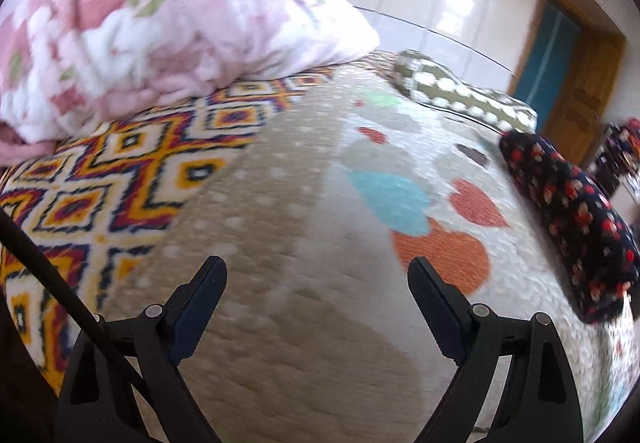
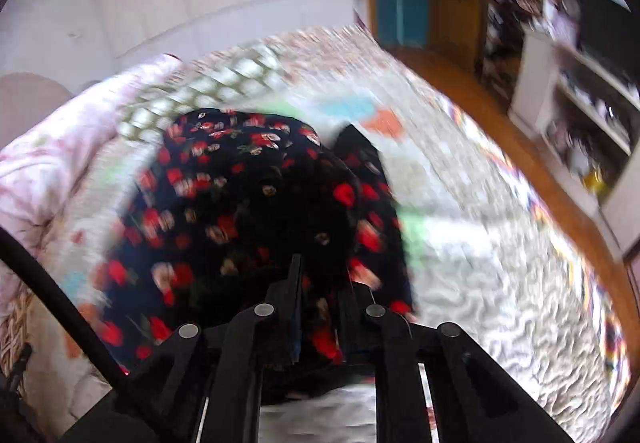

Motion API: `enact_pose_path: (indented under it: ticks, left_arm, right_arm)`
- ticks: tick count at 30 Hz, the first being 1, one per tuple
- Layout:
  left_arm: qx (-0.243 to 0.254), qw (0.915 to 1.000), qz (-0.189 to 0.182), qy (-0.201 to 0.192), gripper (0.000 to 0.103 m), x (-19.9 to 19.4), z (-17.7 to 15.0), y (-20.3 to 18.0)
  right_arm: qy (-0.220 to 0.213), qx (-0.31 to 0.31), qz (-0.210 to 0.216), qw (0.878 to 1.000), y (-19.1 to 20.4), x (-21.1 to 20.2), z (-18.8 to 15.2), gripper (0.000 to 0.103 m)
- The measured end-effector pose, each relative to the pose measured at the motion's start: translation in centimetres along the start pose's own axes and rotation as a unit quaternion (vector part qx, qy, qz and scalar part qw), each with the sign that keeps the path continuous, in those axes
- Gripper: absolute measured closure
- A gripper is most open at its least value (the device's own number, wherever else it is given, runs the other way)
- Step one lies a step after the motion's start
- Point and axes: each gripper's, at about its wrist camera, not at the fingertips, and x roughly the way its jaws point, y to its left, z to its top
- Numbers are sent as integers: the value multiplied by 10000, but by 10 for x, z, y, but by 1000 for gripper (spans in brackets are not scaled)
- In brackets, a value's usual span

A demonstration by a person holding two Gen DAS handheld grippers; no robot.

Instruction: Fold large clothes

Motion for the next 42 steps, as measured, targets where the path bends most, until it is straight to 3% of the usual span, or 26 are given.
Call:
enact_pose_path:
  ticks: [2, 4, 9, 13, 16, 18, 20, 21, 23, 24, 25, 26, 29, 31, 32, 33, 35, 38, 42]
  left_arm:
    - [196, 9998, -66, -2, 12, -4, -4, -17]
    - [331, 9993, -157, 62, 12, -7, -6, -30]
    - [338, 9959, -751, 385, 12, -11, 4, -69]
    - [482, 9898, -1221, 544, 12, -9, 24, -119]
    - [780, 9839, -1515, 530, 12, -2, 38, -171]
    - [980, 9814, -1574, 503, 12, 4, 42, -198]
    - [1186, 9779, -1632, 557, 12, 15, 43, -229]
    - [1221, 9767, -1657, 606, 12, 20, 43, -236]
    - [1315, 9708, -1814, 854, 12, 34, 37, -259]
    - [1358, 9687, -1827, 989, 12, 41, 31, -269]
    - [1355, 9689, -1808, 1008, 12, 43, 28, -272]
    - [1320, 9698, -1799, 984, 12, 44, 25, -277]
    - [1252, 9713, -1771, 976, 12, 44, 25, -279]
    - [1263, 9710, -1746, 1036, 12, 43, 27, -276]
    - [1293, 9705, -1741, 1056, 12, 42, 29, -276]
    - [1328, 9703, -1723, 1062, 12, 40, 31, -276]
    - [1536, 9691, -1627, 1035, 12, 36, 31, -282]
    - [1715, 9637, -1747, 1064, 12, 27, 25, -299]
    - [1881, 9529, -1938, 1377, 12, 30, 6, -332]
  right_arm:
    - [-11, 193, 295, 9994, -11, 1, -5, 90]
    - [-68, -22, 364, 9993, -6, -2, -7, 90]
    - [-2, -226, 684, 9974, -11, -11, -18, 92]
    - [36, 117, 1026, 9947, -42, -13, -26, 99]
    - [41, 279, 1207, 9923, -63, -14, -31, 99]
    - [-121, 189, 1325, 9909, -67, -23, -28, 98]
    - [-488, 22, 1105, 9927, -68, -38, -18, 97]
    - [-602, -23, 1145, 9916, -68, -43, -11, 92]
    - [-664, -11, 1309, 9892, -65, -44, 6, 69]
    - [-658, 3, 1396, 9880, -62, -41, 16, 50]
    - [-601, -22, 1536, 9863, -55, -34, 28, 39]
    - [-506, -80, 1639, 9852, -47, -23, 39, 38]
    - [4, -126, 1693, 9855, -21, 27, 69, 38]
    - [626, 46, 1826, 9812, -13, 75, 79, 39]
    - [836, 192, 1886, 9783, -11, 93, 80, 44]
    - [941, 307, 2142, 9718, -10, 100, 80, 74]
    - [779, 343, 2344, 9684, -10, 87, 82, 81]
    - [128, 202, 2522, 9674, -24, 39, 87, 83]
    - [-185, 264, 2071, 9778, -59, 17, 83, 83]
